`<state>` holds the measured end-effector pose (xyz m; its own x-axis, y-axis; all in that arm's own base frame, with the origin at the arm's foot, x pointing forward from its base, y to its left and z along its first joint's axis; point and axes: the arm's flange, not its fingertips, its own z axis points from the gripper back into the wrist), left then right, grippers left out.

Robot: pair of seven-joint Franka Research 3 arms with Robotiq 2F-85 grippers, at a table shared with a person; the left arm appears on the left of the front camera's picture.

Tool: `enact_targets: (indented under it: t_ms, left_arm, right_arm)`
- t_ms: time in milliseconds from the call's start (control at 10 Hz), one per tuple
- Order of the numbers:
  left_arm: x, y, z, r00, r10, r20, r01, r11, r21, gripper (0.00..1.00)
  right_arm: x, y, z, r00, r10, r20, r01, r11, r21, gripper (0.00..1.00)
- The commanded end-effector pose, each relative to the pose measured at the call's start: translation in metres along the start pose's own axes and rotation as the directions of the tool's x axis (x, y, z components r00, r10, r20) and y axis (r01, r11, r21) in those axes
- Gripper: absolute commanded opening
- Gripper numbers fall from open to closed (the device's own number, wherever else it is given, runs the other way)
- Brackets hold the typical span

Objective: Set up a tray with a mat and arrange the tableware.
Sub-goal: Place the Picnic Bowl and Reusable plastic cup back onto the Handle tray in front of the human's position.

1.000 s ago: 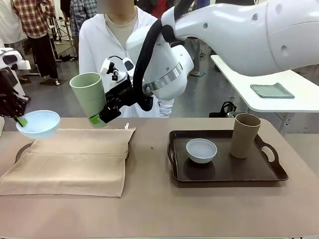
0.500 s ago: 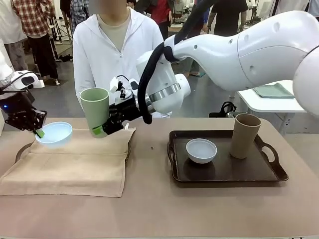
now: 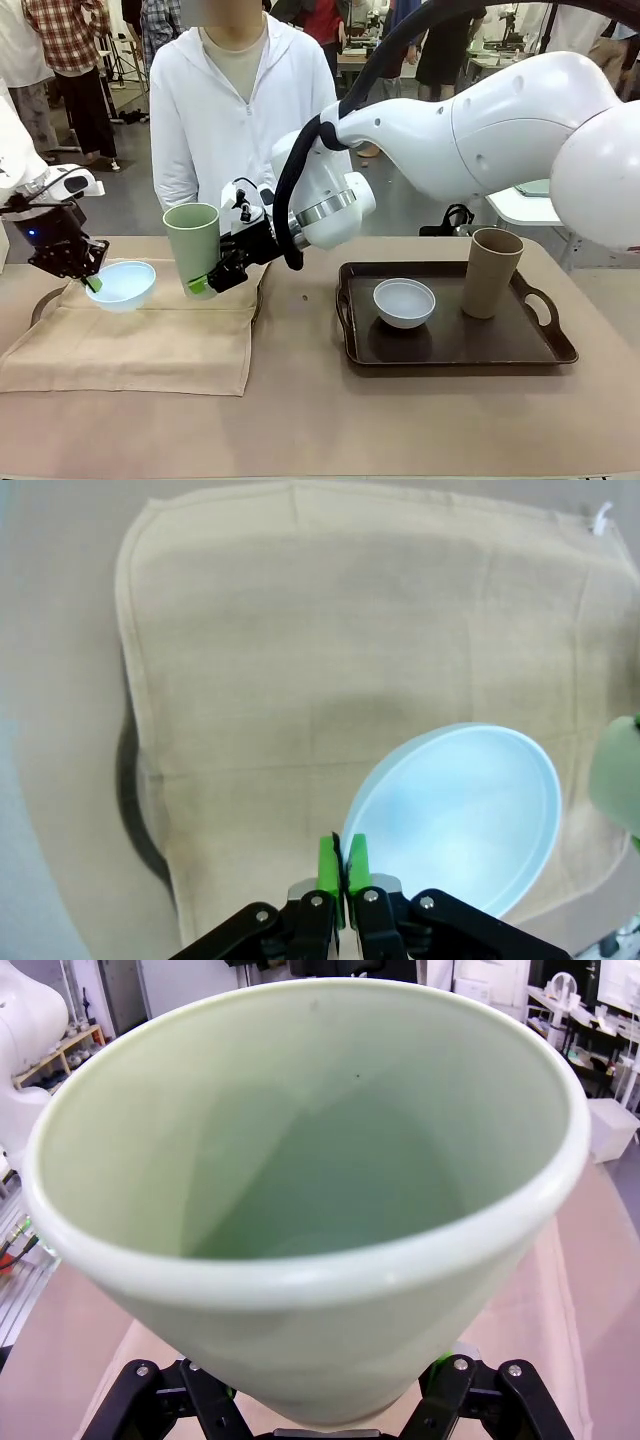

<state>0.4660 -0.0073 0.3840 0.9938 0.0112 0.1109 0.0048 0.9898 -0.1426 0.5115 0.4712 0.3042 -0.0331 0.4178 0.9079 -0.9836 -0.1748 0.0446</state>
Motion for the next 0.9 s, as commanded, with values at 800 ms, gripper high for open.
enact_targets:
  t_ms: [800]
  left_arm:
    - [0.009,-0.004,-0.039,0.999,-0.03,0.023,0.03,1.0,-0.006,0.04]
  right_arm:
    - [-0.044,-0.032,-0.009,0.995,-0.091,-0.035,0.091,0.996,-0.002,0.8]
